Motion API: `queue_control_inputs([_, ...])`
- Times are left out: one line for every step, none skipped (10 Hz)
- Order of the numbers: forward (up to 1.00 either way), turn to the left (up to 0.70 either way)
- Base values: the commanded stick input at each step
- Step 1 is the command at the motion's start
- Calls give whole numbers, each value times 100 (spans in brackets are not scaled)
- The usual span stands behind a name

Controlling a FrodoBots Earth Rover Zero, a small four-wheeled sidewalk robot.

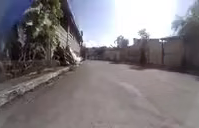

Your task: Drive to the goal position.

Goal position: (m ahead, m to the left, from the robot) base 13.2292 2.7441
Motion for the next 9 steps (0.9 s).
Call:
queue_control_inputs([85, 0])
queue_control_inputs([85, 0])
queue_control_inputs([85, 0])
queue_control_inputs([85, 0])
queue_control_inputs([85, 0])
queue_control_inputs([85, 0])
queue_control_inputs([85, 0])
queue_control_inputs([85, 0])
queue_control_inputs([85, 0])
